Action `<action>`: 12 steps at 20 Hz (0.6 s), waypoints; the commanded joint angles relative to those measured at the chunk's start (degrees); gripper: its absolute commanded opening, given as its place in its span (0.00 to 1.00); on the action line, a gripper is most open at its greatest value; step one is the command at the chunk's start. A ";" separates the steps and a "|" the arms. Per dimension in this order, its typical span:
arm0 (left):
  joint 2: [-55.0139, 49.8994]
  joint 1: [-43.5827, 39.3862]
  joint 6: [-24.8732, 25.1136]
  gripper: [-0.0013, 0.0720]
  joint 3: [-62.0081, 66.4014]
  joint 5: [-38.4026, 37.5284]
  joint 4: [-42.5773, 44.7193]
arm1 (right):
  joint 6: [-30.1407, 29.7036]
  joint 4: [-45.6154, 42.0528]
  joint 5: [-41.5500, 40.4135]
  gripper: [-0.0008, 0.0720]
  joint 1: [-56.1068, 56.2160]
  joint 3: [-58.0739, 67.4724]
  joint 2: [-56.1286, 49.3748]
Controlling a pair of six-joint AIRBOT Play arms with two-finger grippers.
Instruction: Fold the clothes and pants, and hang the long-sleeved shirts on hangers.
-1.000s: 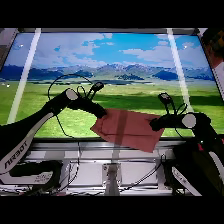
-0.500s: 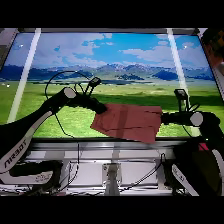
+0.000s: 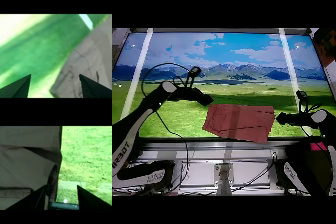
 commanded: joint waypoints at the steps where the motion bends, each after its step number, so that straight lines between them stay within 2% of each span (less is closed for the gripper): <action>1: 4.26 3.82 0.00 0.98 0.52 0.07 0.04 | -6.45 5.14 3.80 0.58 -0.46 -0.04 -2.16; 3: 6.08 4.70 -0.02 0.97 0.52 0.04 0.02 | -9.33 10.71 3.91 0.59 -0.46 -0.04 -5.46; 4: 6.54 4.70 -0.02 0.97 0.52 0.04 0.04 | -9.29 11.98 3.02 0.76 -0.46 0.02 -7.10; 5: 6.69 4.68 -0.02 0.97 0.52 0.02 0.04 | -7.91 12.35 2.10 1.00 -0.46 0.13 -8.87; 6: 6.64 4.63 -0.02 0.97 0.52 -0.07 0.04 | -7.45 12.07 0.96 0.96 -0.46 0.13 -10.43; 9: 6.56 4.61 -0.02 0.97 0.52 -0.17 0.04 | -7.54 12.04 -1.86 0.96 -0.46 0.20 -13.40; 11: 6.56 4.61 -0.02 0.97 0.52 -0.20 0.04 | -7.43 12.17 -6.91 0.97 -0.46 0.20 -13.44; 12: 6.56 4.59 -0.02 0.97 0.52 -0.20 0.02 | -4.85 12.24 -9.18 0.97 -0.46 0.20 -13.51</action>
